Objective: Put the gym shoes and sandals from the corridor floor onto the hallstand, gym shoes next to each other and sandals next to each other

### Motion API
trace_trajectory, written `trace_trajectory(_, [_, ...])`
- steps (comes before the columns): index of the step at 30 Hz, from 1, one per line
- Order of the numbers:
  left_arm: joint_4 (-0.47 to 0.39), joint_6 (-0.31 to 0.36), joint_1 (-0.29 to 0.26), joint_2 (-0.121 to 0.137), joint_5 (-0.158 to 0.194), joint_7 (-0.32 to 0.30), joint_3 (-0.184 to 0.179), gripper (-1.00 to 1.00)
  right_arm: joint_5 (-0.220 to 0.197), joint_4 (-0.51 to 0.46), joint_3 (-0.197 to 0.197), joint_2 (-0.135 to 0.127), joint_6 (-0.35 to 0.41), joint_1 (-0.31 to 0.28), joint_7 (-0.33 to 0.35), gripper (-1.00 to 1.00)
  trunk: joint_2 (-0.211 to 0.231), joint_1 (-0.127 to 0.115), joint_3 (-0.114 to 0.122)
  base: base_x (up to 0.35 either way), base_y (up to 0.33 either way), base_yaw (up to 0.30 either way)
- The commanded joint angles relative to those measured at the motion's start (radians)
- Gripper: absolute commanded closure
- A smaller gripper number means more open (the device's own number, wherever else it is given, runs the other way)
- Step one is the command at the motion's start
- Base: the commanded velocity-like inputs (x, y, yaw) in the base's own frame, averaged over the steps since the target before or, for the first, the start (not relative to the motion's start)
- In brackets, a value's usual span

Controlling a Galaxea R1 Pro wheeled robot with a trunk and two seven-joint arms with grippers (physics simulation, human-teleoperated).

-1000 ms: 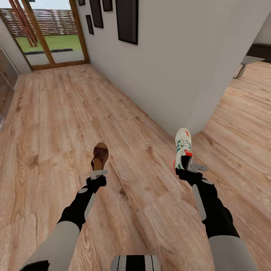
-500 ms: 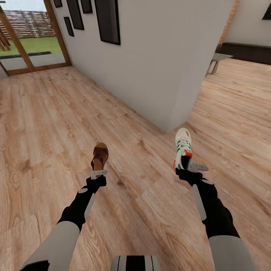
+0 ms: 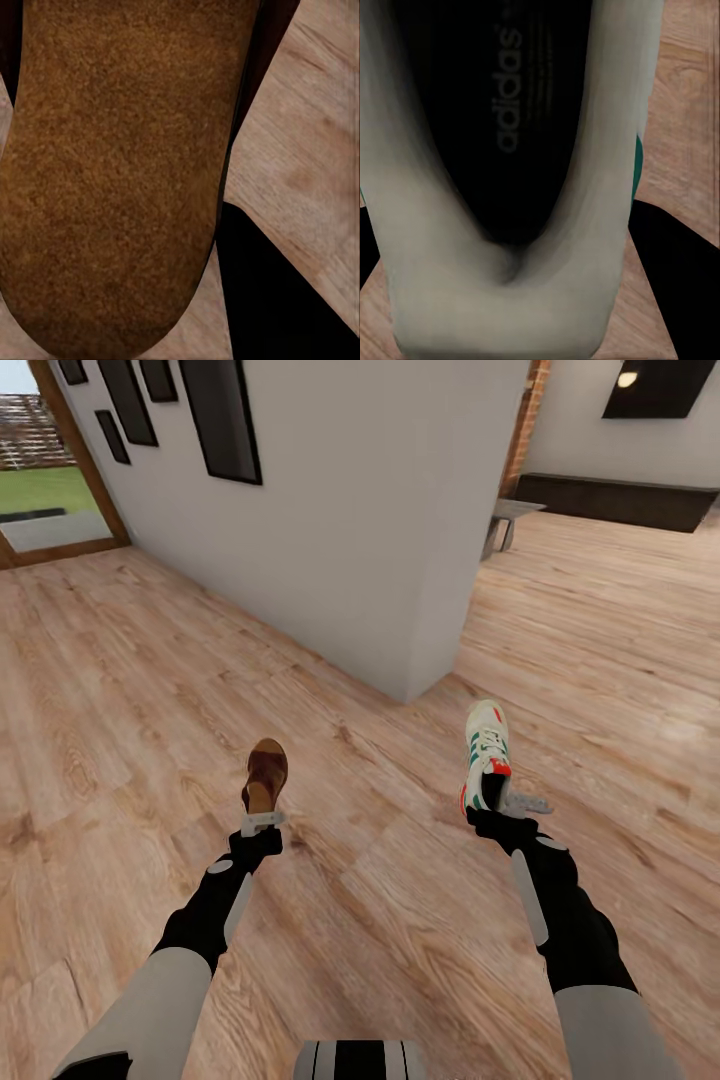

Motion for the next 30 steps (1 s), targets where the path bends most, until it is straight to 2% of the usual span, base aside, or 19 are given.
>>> trace_trajectory(1, [-0.003, 0.006, 0.0, -0.001, -0.013, -0.006, 0.006, 1.0, -0.007, -0.001, 0.0, 0.001, 0.004, -0.001, -0.006, 1.0, 0.0, 0.0, 0.0, -0.006, 0.005, -0.293])
trace_trajectory(3, [-0.003, 0.006, 0.0, -0.002, -0.013, -0.006, 0.006, 1.0, -0.007, -0.001, 0.0, 0.001, 0.004, -0.001, -0.006, 1.0, 0.0, 0.0, 0.001, -0.003, 0.003, -0.293])
trace_trajectory(30, [-0.003, 0.006, 0.0, -0.002, -0.013, -0.006, 0.006, 1.0, -0.007, -0.001, 0.0, 0.001, 0.004, -0.001, -0.006, 1.0, 0.006, -0.012, 0.124, 0.0, 0.0, -0.293])
